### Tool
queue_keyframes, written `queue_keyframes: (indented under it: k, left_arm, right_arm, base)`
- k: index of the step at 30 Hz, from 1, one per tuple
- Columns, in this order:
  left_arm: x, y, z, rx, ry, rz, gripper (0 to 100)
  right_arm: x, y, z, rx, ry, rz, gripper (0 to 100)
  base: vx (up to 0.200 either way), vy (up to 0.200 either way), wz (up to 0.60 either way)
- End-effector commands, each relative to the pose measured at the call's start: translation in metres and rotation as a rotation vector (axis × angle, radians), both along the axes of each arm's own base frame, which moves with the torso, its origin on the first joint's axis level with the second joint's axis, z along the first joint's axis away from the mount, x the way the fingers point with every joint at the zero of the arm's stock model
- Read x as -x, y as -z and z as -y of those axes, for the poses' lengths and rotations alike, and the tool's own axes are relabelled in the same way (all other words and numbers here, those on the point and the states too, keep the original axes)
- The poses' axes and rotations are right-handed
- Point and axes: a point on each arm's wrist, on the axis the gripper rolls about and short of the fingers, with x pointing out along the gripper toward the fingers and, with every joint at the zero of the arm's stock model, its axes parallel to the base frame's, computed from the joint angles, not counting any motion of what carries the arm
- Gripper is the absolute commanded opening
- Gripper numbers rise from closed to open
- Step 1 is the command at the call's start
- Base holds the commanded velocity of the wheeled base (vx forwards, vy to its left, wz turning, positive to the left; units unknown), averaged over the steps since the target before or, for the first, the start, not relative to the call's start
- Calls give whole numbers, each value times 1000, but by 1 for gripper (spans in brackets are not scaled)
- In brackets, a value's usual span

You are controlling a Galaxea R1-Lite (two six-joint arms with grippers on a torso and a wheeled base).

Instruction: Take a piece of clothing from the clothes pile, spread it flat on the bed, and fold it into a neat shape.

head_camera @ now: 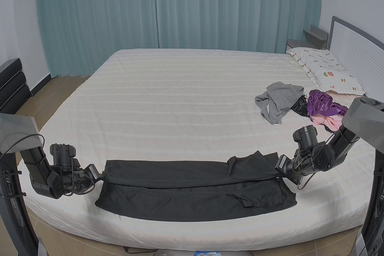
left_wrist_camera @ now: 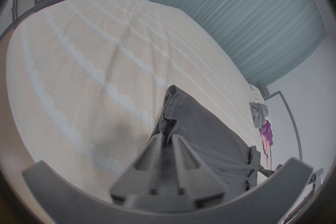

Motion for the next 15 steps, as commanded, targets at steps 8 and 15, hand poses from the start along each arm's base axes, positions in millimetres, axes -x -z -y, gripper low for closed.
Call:
queue_keyframes:
  k: [8,15]
  left_arm:
    - [1,-1,2,2,3,-1,100]
    - [-7,-10,-2,4,-11,44,100]
  right_arm:
    - [0,-2,-2,11,-17,12,100]
    - [-11,-23,9,-9,12,137,100]
  base:
    - [0,0,0]
    - [0,0,0]
